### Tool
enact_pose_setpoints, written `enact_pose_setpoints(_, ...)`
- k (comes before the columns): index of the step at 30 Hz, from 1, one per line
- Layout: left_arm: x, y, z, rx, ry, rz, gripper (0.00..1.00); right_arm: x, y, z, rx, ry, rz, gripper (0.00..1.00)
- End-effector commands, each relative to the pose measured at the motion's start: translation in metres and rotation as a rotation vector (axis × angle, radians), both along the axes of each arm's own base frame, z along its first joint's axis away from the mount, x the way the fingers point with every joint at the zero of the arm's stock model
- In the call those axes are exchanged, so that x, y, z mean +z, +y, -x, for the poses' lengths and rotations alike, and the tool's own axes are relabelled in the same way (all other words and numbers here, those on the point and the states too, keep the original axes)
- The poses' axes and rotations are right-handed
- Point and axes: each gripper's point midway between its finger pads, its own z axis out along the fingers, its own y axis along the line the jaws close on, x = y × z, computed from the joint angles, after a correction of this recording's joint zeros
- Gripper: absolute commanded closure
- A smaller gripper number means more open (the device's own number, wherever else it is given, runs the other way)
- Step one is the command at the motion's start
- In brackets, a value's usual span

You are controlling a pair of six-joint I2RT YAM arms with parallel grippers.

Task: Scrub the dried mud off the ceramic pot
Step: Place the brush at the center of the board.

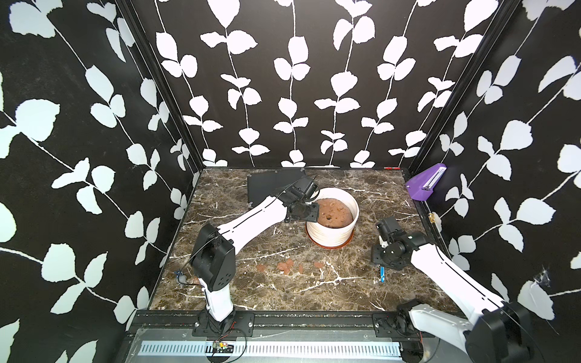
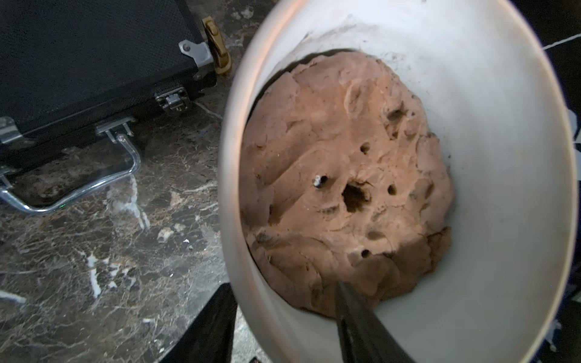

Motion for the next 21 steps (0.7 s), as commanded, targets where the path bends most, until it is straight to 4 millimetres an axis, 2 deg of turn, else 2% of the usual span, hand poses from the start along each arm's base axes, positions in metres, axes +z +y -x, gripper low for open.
enact_pose_setpoints(1, 0.069, 0.025, 0.005, 0.009, -0.155, -0.011, 0.45, 0.017, 0.0, 0.003, -0.013, -0.026, 0.002, 0.38)
enact_pose_setpoints(8, 0.138, 0.075, 0.012, 0.058, -0.378, -0.076, 0.4, 0.061, 0.021, -0.008, 0.047, -0.182, -0.021, 0.38)
enact_pose_setpoints(12, 0.168, 0.094, 0.018, 0.08, -0.505, -0.058, 0.36, 0.07, 0.023, -0.013, 0.045, -0.244, -0.045, 0.38)
enact_pose_setpoints(16, 0.174, 0.124, 0.024, 0.153, -0.575, -0.104, 0.3, 0.075, 0.028, -0.019, 0.056, -0.315, -0.081, 0.39)
enact_pose_setpoints(18, 0.166, 0.141, 0.03, 0.195, -0.589, -0.138, 0.28, 0.079, 0.027, -0.022, 0.06, -0.364, -0.084, 0.38)
enact_pose_setpoints(21, 0.147, 0.164, 0.041, 0.265, -0.598, -0.15, 0.24, 0.085, 0.018, -0.03, 0.043, -0.443, -0.047, 0.33)
